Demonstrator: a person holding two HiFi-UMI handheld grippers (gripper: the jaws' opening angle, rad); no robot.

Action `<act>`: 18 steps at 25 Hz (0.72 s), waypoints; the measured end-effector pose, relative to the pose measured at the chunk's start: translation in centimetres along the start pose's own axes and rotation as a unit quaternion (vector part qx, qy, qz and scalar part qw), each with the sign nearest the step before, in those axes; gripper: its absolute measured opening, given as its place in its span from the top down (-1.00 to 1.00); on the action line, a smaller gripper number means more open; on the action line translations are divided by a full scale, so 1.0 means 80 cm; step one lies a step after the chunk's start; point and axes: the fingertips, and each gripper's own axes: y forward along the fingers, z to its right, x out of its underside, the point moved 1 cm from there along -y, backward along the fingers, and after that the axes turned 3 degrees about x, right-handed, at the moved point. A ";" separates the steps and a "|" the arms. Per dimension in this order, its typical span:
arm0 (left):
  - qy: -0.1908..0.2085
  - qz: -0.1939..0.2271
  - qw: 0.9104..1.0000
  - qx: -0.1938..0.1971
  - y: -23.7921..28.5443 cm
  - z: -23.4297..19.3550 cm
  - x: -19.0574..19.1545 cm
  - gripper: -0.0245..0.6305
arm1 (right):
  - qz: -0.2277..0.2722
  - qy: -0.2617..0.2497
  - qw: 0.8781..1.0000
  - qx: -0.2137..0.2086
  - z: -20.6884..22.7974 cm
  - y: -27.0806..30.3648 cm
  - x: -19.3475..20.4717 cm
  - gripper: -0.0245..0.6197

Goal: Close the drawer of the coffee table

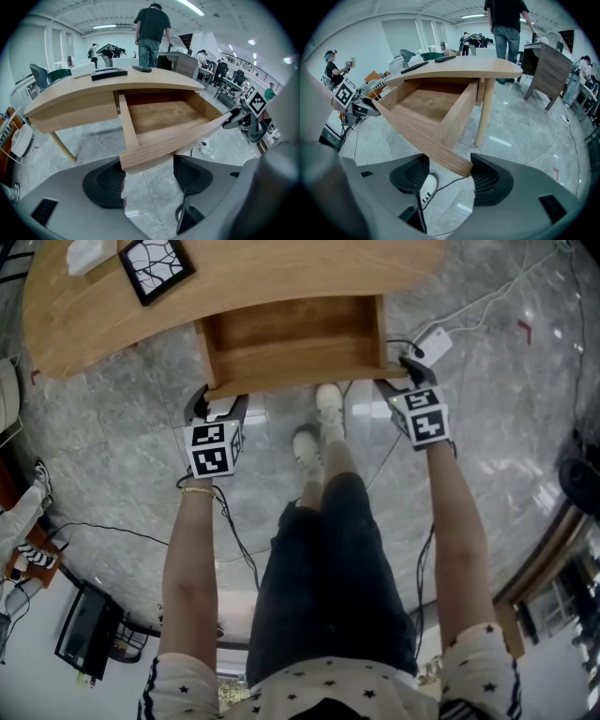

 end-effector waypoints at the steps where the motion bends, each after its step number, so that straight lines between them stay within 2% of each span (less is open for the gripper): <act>1: 0.001 0.000 1.000 0.000 0.000 0.000 -0.001 -0.09 | 0.001 -0.001 1.000 0.001 0.001 0.001 -0.001 0.04; 18: -0.001 0.002 1.000 0.001 0.007 -0.006 -0.011 -0.09 | -0.002 -0.002 1.000 0.004 0.008 0.006 -0.009 0.04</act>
